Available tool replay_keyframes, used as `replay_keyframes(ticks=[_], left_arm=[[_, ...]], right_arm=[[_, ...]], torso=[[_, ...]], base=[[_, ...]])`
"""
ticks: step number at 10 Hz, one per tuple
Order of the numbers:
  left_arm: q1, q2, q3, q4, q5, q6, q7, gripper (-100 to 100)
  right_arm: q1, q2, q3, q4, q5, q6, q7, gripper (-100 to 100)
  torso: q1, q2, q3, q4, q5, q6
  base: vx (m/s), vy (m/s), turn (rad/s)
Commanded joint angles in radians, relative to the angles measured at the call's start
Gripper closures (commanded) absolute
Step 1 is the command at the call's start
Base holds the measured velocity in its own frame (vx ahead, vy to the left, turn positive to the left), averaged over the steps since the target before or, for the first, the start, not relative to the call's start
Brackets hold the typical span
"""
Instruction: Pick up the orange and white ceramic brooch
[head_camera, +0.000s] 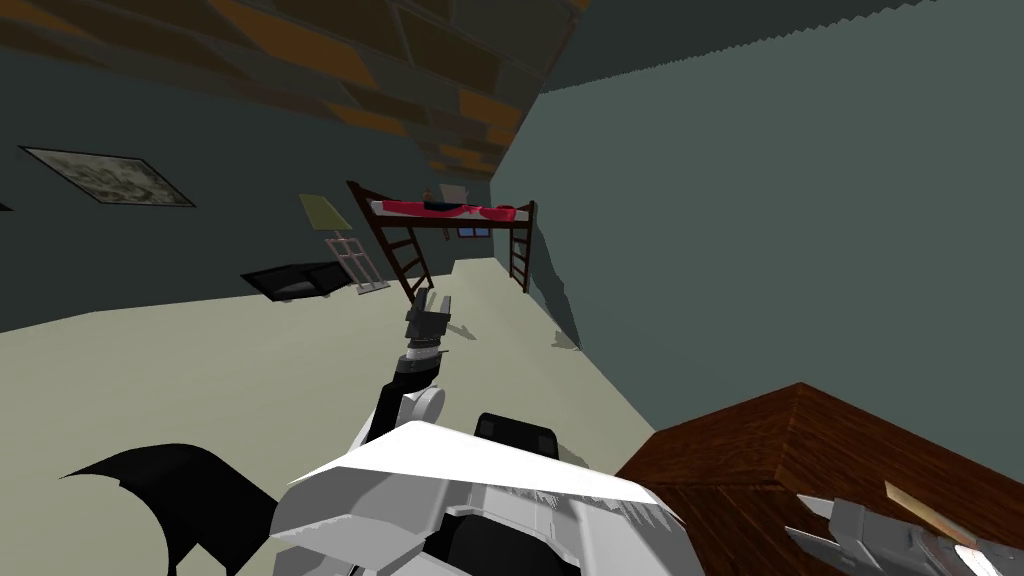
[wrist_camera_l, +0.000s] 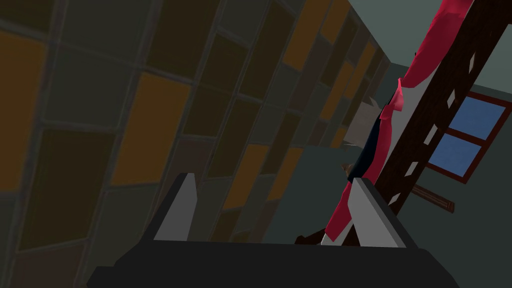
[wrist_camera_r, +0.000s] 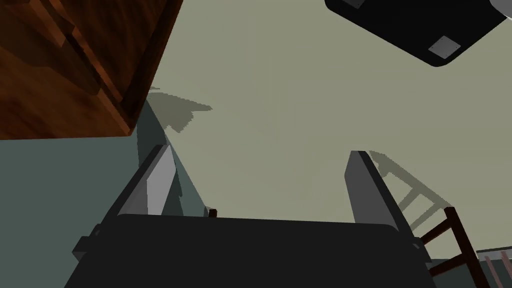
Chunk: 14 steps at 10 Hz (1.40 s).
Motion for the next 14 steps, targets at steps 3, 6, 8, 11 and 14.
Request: replay_keyframes(ticks=[3, 6, 8, 11, 14], left_arm=[[0.000, 0.000, 0.000, 0.000, 0.000, 0.000, 0.000, 0], [0.000, 0.000, 0.000, 0.000, 0.000, 0.000, 0.000, 0], [0.000, 0.000, 0.000, 0.000, 0.000, 0.000, 0.000, 0], [0.000, 0.000, 0.000, 0.000, 0.000, 0.000, 0.000, 0], [0.000, 0.000, 0.000, 0.000, 0.000, 0.000, 0.000, 0]], right_arm=[[0.040, -0.038, 0.015, 0.043, 0.049, 0.000, 0.007, -100], [0.069, -0.046, 0.027, 0.064, 0.088, 0.004, 0.006, -100], [0.082, -0.045, 0.033, 0.071, 0.104, 0.007, 0.005, -100], [0.102, -0.038, 0.042, 0.082, 0.129, 0.011, 0.003, -100], [0.103, -0.030, 0.044, 0.090, 0.142, 0.007, 0.001, 0]], torso=[[-0.007, -0.004, -0.002, -0.001, -0.002, 0.000], [-0.002, -0.002, -0.001, -0.001, -0.001, 0.000], [-0.008, 0.000, 0.000, 0.000, -0.002, 0.000], [0.001, -0.002, -0.001, 0.000, -0.001, 0.000], [0.009, 0.002, 0.001, 0.000, 0.001, 0.000]], base=[[0.095, -0.270, 0.101], [0.064, -0.228, 0.053], [0.036, -0.283, 0.070], [0.052, -0.162, 0.038], [0.001, -0.065, 0.012]])
